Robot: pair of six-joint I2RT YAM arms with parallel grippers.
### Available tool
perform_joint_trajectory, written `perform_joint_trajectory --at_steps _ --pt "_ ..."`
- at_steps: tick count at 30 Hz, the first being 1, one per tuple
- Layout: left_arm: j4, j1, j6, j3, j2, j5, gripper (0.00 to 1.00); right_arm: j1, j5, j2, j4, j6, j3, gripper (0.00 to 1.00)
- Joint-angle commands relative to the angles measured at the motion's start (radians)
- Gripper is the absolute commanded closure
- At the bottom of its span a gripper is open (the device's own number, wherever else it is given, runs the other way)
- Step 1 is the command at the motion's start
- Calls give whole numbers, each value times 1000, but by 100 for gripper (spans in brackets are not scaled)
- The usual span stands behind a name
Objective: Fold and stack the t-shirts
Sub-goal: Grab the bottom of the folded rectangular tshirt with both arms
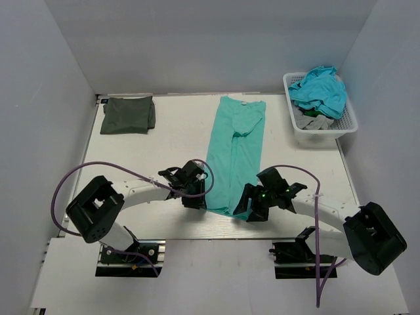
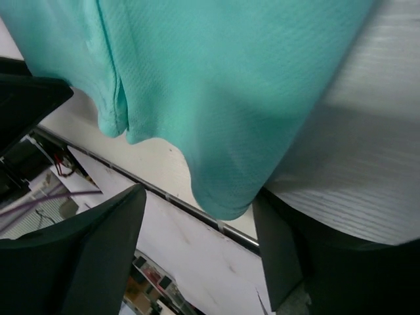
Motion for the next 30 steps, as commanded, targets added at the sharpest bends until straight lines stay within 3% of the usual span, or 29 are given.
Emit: perform_joint_trajectory --at_steps 1,3,4,7,8,11,20,26,30 --pt "36 -5 -6 -35 49 -21 59 -2 158 13 -8 24 -75 29" --pt "36 -5 4 -13 75 -12 66 9 184 15 -8 37 -75 35" --pt "36 -5 13 1 75 -11 77 6 190 16 -8 38 -78 40" --pt "27 -5 13 10 101 -11 100 1 219 24 -12 31 -72 63" --pt "27 -5 13 10 110 -11 100 3 221 28 -20 16 -66 78" --pt "42 -5 13 -7 89 -1 100 6 230 47 -32 -26 -43 100" --pt "-24 -15 13 -16 -153 -19 100 19 115 -113 -167 -143 12 100" --pt "-80 -24 13 96 -164 -19 100 13 143 -116 -218 -195 136 100" --pt "-105 -15 -7 197 -146 -109 100 4 241 -64 -256 -205 274 100"
